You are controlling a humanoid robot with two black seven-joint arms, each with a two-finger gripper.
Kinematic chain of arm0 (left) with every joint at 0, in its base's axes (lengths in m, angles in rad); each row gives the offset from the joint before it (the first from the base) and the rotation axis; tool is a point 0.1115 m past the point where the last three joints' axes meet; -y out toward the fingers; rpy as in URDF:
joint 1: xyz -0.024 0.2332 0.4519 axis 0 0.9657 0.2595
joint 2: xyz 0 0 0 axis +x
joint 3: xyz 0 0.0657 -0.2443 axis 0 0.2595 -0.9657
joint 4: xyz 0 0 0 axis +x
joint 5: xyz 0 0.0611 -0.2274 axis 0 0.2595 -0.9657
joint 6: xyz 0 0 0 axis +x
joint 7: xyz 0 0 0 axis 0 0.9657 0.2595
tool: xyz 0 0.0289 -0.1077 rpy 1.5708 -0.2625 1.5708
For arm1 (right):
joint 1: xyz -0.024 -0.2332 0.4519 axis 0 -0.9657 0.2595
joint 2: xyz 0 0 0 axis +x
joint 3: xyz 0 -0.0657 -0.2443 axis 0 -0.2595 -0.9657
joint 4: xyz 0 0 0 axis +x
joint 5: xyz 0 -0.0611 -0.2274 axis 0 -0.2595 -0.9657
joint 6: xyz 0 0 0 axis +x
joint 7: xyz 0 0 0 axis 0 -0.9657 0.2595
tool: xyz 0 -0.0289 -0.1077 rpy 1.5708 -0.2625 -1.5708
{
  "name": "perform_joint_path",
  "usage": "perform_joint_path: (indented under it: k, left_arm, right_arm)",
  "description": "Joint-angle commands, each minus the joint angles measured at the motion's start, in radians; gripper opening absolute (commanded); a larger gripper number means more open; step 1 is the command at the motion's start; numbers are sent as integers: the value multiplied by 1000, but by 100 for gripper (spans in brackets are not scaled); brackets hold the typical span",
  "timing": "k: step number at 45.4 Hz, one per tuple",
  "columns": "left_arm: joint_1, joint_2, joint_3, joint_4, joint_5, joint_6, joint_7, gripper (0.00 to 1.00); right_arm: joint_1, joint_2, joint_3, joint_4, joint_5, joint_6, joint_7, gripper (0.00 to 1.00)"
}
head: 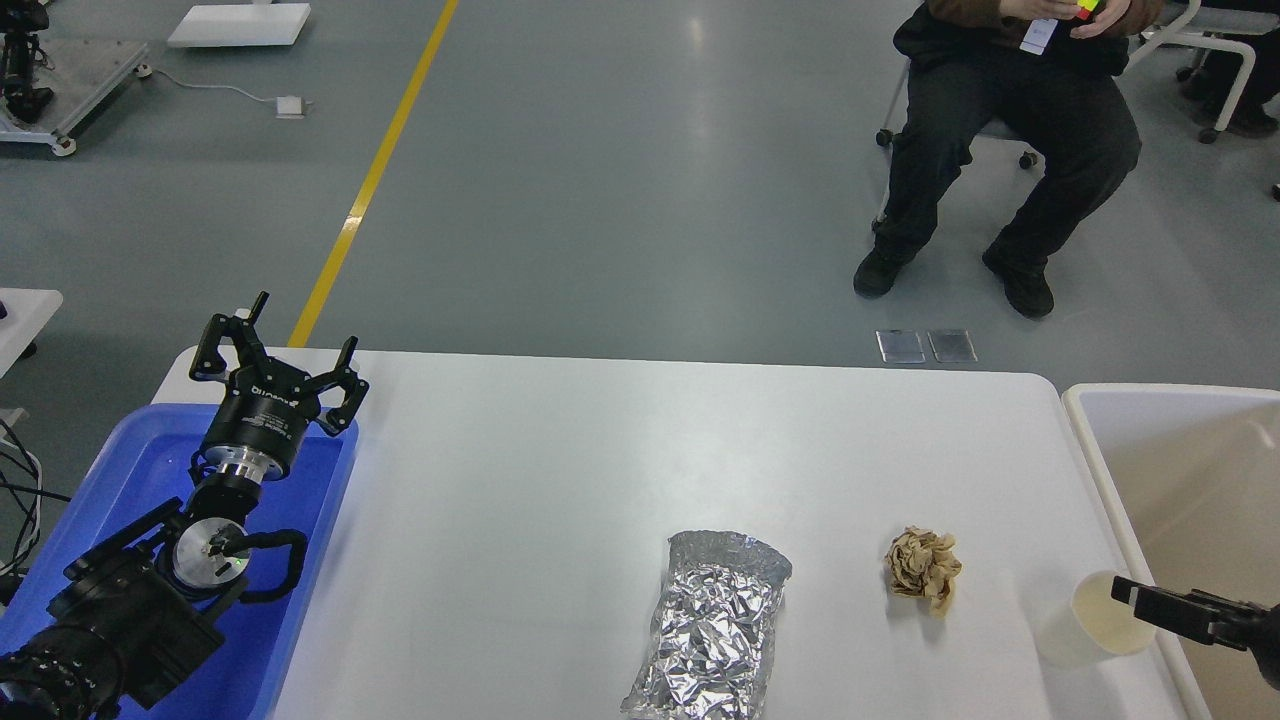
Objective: Tidy desktop
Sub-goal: 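Lower the right gripper onto the clear plastic cup and close it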
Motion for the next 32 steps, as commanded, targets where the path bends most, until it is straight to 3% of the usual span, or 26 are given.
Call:
perform_joint_path:
  k: [1, 21, 32]
  left_arm:
    - [0, 0, 0, 0, 0, 1, 0, 100]
    - [0, 0, 0, 0, 0, 0, 0, 100]
    - [0, 0, 0, 0, 1, 0, 0, 100]
  right_arm:
    - [-5, 42, -13, -84, 1, 4, 11, 100]
    - [-18, 48, -38, -90, 5, -1, 32, 98]
    - [-20, 71, -38, -127, 5, -4, 34, 83]
